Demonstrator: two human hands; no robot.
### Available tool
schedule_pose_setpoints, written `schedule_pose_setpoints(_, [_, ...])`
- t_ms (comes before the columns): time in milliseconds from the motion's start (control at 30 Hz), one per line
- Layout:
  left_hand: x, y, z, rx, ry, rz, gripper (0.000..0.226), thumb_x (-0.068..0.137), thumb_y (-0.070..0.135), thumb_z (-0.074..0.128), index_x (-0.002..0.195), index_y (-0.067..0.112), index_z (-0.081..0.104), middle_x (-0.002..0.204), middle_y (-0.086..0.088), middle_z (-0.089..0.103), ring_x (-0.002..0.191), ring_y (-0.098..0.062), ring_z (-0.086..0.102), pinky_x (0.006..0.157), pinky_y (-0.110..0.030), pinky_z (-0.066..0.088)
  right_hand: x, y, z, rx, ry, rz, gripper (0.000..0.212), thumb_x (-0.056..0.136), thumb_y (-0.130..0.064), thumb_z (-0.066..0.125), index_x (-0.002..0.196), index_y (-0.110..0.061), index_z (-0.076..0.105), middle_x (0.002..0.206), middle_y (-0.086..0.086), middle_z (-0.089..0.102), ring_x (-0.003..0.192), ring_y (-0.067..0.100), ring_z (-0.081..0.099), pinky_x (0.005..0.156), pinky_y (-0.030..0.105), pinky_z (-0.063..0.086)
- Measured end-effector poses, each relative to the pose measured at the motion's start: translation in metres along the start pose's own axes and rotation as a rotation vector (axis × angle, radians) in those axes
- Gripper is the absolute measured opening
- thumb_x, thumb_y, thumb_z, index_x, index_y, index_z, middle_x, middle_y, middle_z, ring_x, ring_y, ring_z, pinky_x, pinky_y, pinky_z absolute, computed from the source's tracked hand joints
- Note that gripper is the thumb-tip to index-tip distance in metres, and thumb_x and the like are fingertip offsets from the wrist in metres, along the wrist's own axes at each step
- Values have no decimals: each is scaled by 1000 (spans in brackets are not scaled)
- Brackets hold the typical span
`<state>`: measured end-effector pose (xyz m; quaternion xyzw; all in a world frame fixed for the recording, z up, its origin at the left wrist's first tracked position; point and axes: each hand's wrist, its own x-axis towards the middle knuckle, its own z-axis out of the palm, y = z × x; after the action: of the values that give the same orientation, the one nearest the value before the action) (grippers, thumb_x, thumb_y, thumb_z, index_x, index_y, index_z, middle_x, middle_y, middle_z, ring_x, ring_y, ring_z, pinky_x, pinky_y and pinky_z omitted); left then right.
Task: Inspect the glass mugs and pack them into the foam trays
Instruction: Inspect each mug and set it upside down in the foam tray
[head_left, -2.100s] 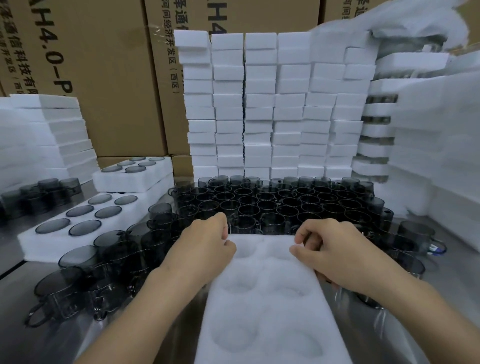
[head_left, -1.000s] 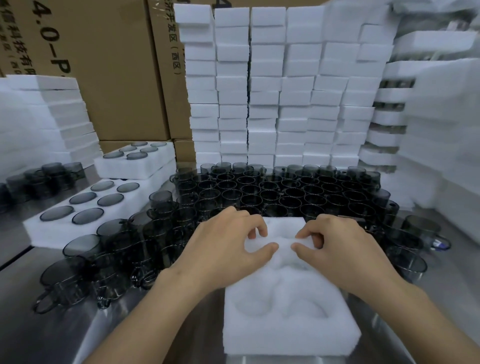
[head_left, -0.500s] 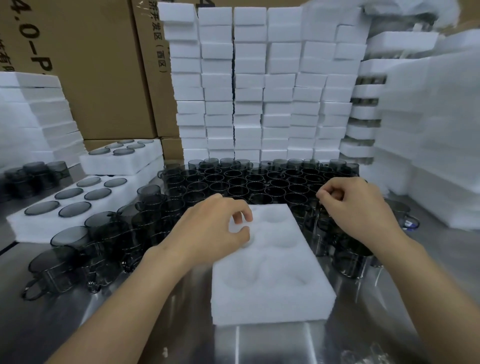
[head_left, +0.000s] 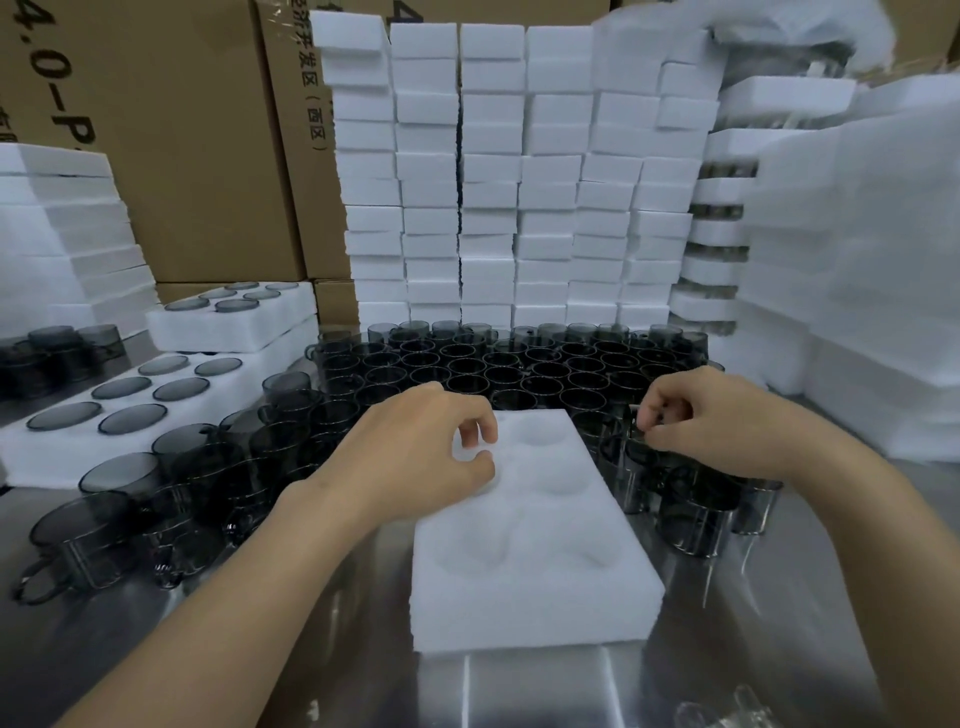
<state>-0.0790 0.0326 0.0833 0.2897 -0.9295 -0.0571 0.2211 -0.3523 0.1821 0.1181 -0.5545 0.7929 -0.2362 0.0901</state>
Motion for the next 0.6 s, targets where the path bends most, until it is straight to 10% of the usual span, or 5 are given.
schedule_pose_setpoints(200, [0, 3, 1, 32, 1, -4, 18, 89, 52, 59, 106, 48, 60, 96, 25, 58, 95, 5, 53, 72, -18, 36, -9, 10, -17, -161, -123, 103, 13, 87, -20, 75, 85, -33, 74, 81, -12, 76, 79, 10, 69, 70, 26, 49])
schedule_pose_setpoints(600, [-3, 8, -5, 12, -26, -26, 18, 92, 49, 61, 110, 47, 60, 98, 24, 58, 96, 7, 51, 72, -20, 37, -15, 19, -29, -196, -220, -35, 16, 90, -33, 84, 80, -43, 77, 69, -12, 70, 59, -1, 57, 64, 20, 47])
